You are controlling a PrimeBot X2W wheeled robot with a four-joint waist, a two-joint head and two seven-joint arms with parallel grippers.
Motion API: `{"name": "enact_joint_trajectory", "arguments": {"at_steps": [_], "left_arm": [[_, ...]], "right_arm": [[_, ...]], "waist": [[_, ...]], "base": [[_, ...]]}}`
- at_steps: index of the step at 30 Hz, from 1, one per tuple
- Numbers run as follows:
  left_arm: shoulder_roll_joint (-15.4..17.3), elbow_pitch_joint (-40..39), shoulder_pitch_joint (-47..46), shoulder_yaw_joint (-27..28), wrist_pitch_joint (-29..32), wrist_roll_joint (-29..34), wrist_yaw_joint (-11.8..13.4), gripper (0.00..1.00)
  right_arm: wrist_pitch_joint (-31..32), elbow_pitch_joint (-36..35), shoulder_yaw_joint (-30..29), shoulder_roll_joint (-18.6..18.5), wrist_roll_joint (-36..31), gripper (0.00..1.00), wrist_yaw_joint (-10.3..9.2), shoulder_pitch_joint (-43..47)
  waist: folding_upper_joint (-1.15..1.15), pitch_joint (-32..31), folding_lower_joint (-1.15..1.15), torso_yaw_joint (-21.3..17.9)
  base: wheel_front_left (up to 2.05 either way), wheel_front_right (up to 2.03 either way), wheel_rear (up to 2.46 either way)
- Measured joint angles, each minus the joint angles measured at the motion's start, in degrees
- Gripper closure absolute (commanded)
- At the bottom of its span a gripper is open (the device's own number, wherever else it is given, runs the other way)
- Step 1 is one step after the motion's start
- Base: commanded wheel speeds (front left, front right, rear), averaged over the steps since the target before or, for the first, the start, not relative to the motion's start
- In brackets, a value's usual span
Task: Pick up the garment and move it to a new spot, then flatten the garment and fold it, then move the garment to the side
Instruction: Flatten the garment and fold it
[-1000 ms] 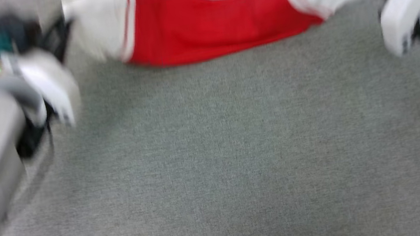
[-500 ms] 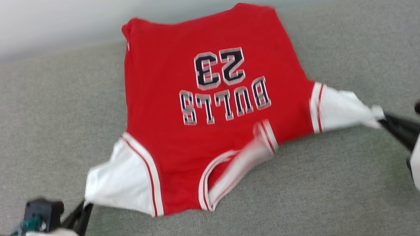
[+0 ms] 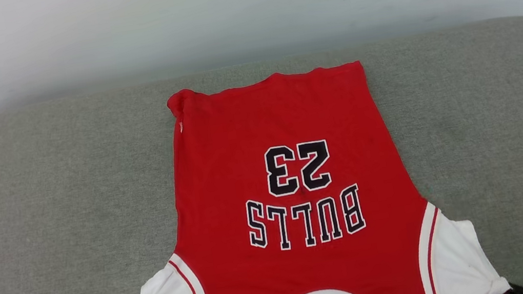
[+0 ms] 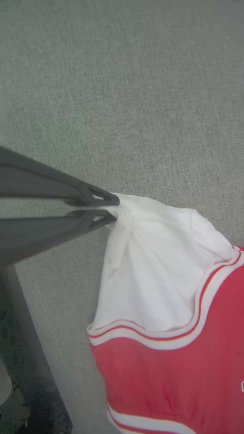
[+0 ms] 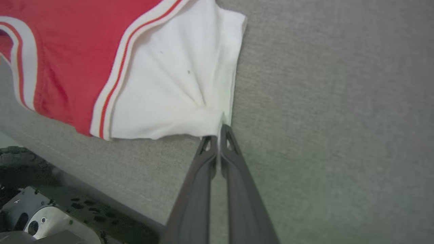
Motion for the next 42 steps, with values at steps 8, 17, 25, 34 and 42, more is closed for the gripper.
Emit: {"name": "enact_joint_trajectory", "arguments": {"at_steps": [8,17,25,34,42], "left_arm": [[0.1,-2.3,-0.7,0.5,0.0,0.8,1.4,1.00],[0.0,-6.4,-3.1,3.3,-1.1,1.9,3.8,1.00],[-0.9,-10.0,-6.7,5.8,-2.0,5.9,5.2,1.00],[-2.3,-12.3,-10.5,7.0,-2.4,11.2,5.8,1.00],[-4.7,-14.2,-14.5,7.0,-2.5,15.6,6.0,1.00]], "right_arm": [[6.8,-8.2,-8.3,2.6,-4.8,0.00,-0.01,4.1],[11.9,-19.4,-21.3,0.1,-6.8,0.00,-0.01,-6.2],[21.4,-23.2,-25.5,-2.4,-5.5,0.00,-0.01,-27.8],[52.4,-10.8,-13.9,-2.4,-2.2,0.00,-0.01,-54.3],[72.1,-1.4,-11.3,-0.8,-1.7,0.00,-0.02,-68.1]], "waist": [[0.00,0.8,0.00,0.1],[0.00,4.6,0.01,0.7],[0.00,11.6,0.02,3.5],[0.00,21.0,0.03,7.7],[0.00,28.3,0.03,12.4]], "base": [[0.00,0.00,0.00],[0.00,0.00,0.00],[0.00,0.00,0.00],[0.00,0.00,0.00],[0.00,0.00,0.00]]}}
